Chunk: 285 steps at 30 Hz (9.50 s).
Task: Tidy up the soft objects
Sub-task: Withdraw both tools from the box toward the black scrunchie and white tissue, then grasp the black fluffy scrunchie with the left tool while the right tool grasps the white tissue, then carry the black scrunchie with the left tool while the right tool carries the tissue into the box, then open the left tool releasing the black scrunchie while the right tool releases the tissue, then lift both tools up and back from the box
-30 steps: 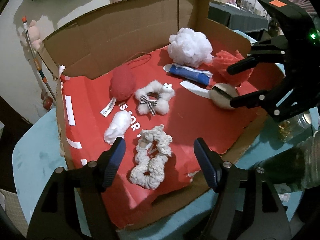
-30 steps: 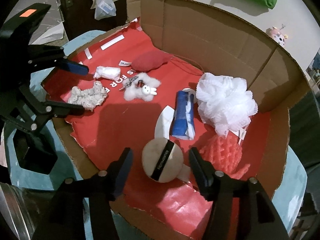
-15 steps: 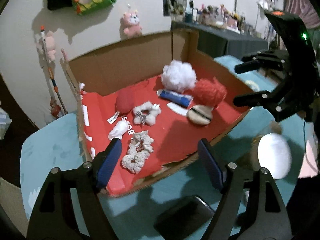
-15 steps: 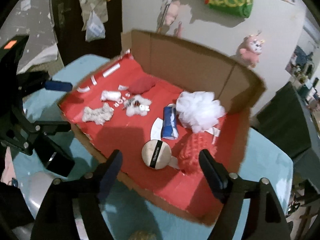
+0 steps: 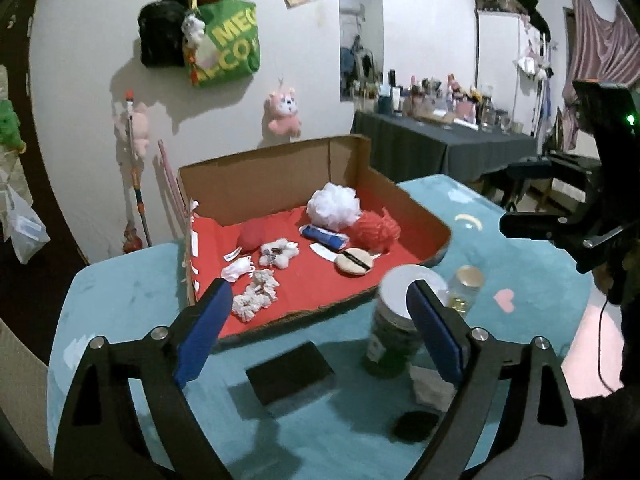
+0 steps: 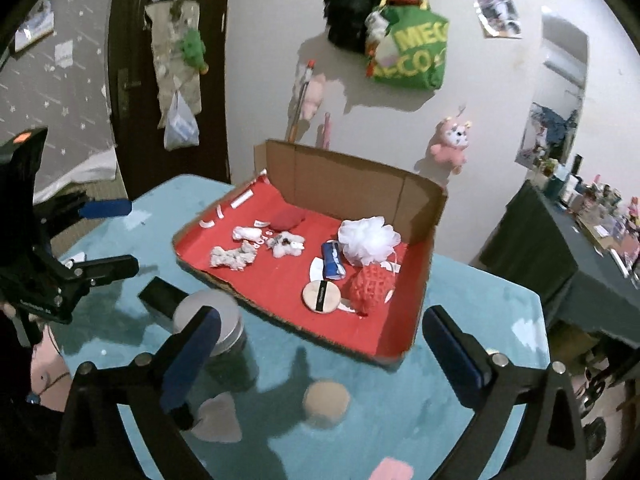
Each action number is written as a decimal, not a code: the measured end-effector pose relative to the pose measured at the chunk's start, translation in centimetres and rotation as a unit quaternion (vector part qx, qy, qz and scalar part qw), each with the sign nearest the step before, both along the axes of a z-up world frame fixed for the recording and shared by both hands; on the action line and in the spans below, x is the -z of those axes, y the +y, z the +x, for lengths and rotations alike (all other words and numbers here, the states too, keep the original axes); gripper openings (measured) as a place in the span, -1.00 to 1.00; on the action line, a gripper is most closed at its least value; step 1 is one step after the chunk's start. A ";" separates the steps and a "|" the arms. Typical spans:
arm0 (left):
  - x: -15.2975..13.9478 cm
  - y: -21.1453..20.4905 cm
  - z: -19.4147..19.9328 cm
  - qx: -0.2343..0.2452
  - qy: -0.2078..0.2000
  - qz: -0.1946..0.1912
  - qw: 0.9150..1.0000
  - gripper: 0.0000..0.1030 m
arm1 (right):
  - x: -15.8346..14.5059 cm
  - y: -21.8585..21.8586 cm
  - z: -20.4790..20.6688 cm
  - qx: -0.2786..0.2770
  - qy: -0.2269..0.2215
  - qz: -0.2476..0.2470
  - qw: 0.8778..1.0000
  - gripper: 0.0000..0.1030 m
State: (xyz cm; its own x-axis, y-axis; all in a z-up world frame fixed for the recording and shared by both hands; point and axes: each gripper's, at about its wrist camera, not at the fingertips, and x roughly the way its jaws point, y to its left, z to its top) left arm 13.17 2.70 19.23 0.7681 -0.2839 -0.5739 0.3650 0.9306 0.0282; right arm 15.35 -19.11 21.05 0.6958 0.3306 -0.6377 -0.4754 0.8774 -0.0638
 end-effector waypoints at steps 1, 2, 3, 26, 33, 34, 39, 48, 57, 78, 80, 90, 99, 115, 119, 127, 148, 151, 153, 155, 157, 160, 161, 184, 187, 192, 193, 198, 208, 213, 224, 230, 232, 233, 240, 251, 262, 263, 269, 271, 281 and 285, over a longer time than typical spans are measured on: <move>0.0 -0.1 -0.9 -0.002 -0.007 -0.004 1.000 0.81 | -0.1 -0.3 -0.8 0.005 -0.004 0.004 1.000 1.00; -0.1 -0.2 -1.7 -0.005 -0.014 -0.006 1.000 0.82 | -0.1 -0.5 -1.8 0.010 -0.011 0.009 1.000 1.00; -0.1 -0.3 -2.6 -0.008 -0.021 -0.009 1.000 0.82 | -0.1 -0.7 -2.7 0.012 -0.016 0.012 1.000 1.00; 6.0 -3.2 -11.1 -0.064 -0.065 -0.040 0.995 0.83 | 7.1 -1.8 -14.2 0.121 -0.090 0.064 0.986 1.00; 9.7 -3.4 -10.6 -0.082 -0.035 -0.042 0.995 0.83 | 10.4 -1.6 -14.2 0.149 -0.090 0.060 0.983 1.00; 10.1 -3.4 -10.5 -0.086 -0.033 -0.041 0.995 0.83 | 10.8 -1.5 -14.2 0.151 -0.090 0.059 0.983 1.00; 12.2 -3.2 -10.2 -0.102 -0.020 -0.040 0.994 0.83 | 13.1 -1.5 -13.9 0.161 -0.074 0.074 0.981 1.00; 14.3 -3.1 -9.7 -0.110 -0.004 -0.028 0.993 0.83 | 16.2 -1.7 -13.2 0.174 -0.035 0.078 0.981 1.00; 14.9 -3.1 -9.2 -0.106 0.009 -0.027 0.994 0.83 | 17.0 -2.0 -12.7 0.178 -0.018 0.079 0.981 1.00; 14.7 -3.3 -5.9 -0.022 0.109 -0.038 0.993 0.83 | 15.8 -1.1 -8.1 0.075 0.065 0.106 0.989 1.00; 14.7 -3.3 -5.8 -0.016 0.113 -0.036 0.993 0.79 | 15.8 -0.3 -7.2 0.049 0.081 0.102 0.990 1.00; 15.6 -4.5 -5.4 0.062 0.122 -0.026 0.990 -0.33 | 17.0 3.5 -4.7 -0.057 0.141 0.066 0.986 -0.23; 14.7 -5.1 -5.2 0.078 0.113 -0.033 0.990 -0.39 | 16.2 3.0 -6.0 -0.067 0.130 0.087 0.985 -0.80; 14.0 -4.8 -4.9 0.072 0.107 -0.031 0.991 -0.39 | 15.5 2.0 -6.7 -0.055 0.118 0.101 0.986 -0.80; 14.0 -4.7 -4.9 0.070 0.106 -0.032 0.991 -0.39 | 15.4 1.9 -6.6 -0.052 0.117 0.101 0.987 -0.80; 13.9 -4.6 -4.8 0.067 0.107 -0.032 0.992 -0.39 | 15.1 1.6 -6.6 -0.046 0.113 0.097 0.988 -0.80; 10.7 -4.8 -1.1 0.055 0.110 0.055 0.991 -0.39 | 11.5 2.0 -4.2 -0.015 0.049 -0.009 0.999 -0.80; 10.3 -4.8 -0.6 0.056 0.109 0.069 0.990 -0.39 | 11.2 2.2 -3.7 -0.014 0.046 -0.017 0.999 -0.80; 10.0 -4.8 -0.2 0.058 0.109 0.079 0.989 -0.39 | 11.1 2.3 -3.4 -0.012 0.044 -0.022 0.999 -0.80; 9.8 -4.8 0.3 0.060 0.111 0.084 0.988 -0.39 | 10.8 2.4 -3.0 -0.011 0.043 -0.025 0.999 -0.80; 9.7 -4.6 0.8 0.060 0.113 0.089 0.988 -0.39 | 10.7 2.4 -2.8 -0.011 0.041 -0.027 0.999 -0.80; 9.5 -4.4 1.4 0.069 0.121 0.084 0.987 -0.39 | 10.4 2.5 -2.4 -0.011 0.040 -0.030 0.999 -0.80; 9.4 -4.3 1.6 0.072 0.122 0.083 0.986 -0.39 | 10.4 2.5 -2.2 -0.010 0.040 -0.030 0.999 -0.80; 8.6 -3.5 6.0 0.089 0.146 0.076 0.982 -0.39 | 9.2 2.8 1.6 -0.027 0.059 -0.021 0.998 -0.80; 8.6 -3.1 7.1 0.095 0.154 0.064 0.981 -0.39 | 9.1 2.5 2.7 -0.032 0.071 -0.006 0.997 -0.80; 8.3 -2.6 9.1 0.106 0.163 0.049 0.980 -0.39 | 9.0 2.0 5.2 -0.040 0.097 0.020 0.994 -0.80; 8.3 -2.5 9.4 0.109 0.165 0.046 0.979 -0.39 | 8.9 1.9 5.7 -0.043 0.103 0.024 0.993 -0.80; 8.0 -2.3 11.8 0.115 0.176 0.035 0.977 -0.39 | 8.7 2.2 9.1 -0.066 0.138 0.045 0.987 -0.80; 9.5 -3.1 16.7 0.125 0.215 0.048 0.967 -0.39 | 9.3 4.9 16.3 -0.119 0.199 0.033 0.972 -0.80; 10.7 -3.7 18.8 0.126 0.232 0.072 0.962 -0.39 | 10.9 6.7 19.4 -0.135 0.227 0.007 0.965 -0.80; 13.0 -4.5 21.4 0.120 0.255 0.097 0.954 -0.39 | 14.2 8.9 22.0 -0.147 0.260 -0.040 0.953 -0.80; 13.1 -4.7 21.7 0.118 0.253 0.103 0.955 -0.38 | 15.0 9.4 22.7 -0.144 0.267 -0.047 0.952 -0.78; 13.3 -4.8 21.9 0.117 0.254 0.103 0.954 -0.38 | 15.1 9.5 22.8 -0.145 0.268 -0.046 0.951 -0.78; 13.3 -4.9 22.1 0.116 0.255 0.103 0.954 -0.37 | 15.0 9.6 22.8 -0.146 0.268 -0.047 0.951 -0.78; 13.3 -5.1 22.4 0.108 0.249 0.113 0.956 -0.01 | 15.0 10.0 22.9 -0.144 0.266 -0.047 0.952 -0.71; 13.2 -4.9 21.8 0.103 0.243 0.117 0.957 0.13 | 14.8 10.2 23.5 -0.136 0.264 -0.040 0.954 -0.17; 10.2 -3.5 19.4 0.067 0.211 0.083 0.972 0.45 | 9.7 7.0 21.2 -0.084 0.204 -0.006 0.975 0.67; 9.8 -3.4 19.1 0.063 0.207 0.077 0.973 0.47 | 9.0 6.7 20.6 -0.078 0.195 -0.004 0.978 0.75; 7.6 -2.6 16.0 0.027 0.177 0.045 0.983 0.50 | 5.8 4.3 16.6 -0.021 0.147 0.007 0.989 0.97; 7.2 -2.4 15.3 0.008 0.166 0.040 0.985 0.57 | 5.4 3.6 15.6 0.001 0.138 0.010 0.990 0.99; 6.4 -1.2 12.9 -0.071 0.128 0.007 0.989 0.66 | 6.5 0.9 11.7 0.093 0.108 0.016 0.990 1.00; 7.1 -0.6 12.9 -0.095 0.133 0.000 0.987 0.66 | 7.8 0.8 11.3 0.115 0.105 0.009 0.988 1.00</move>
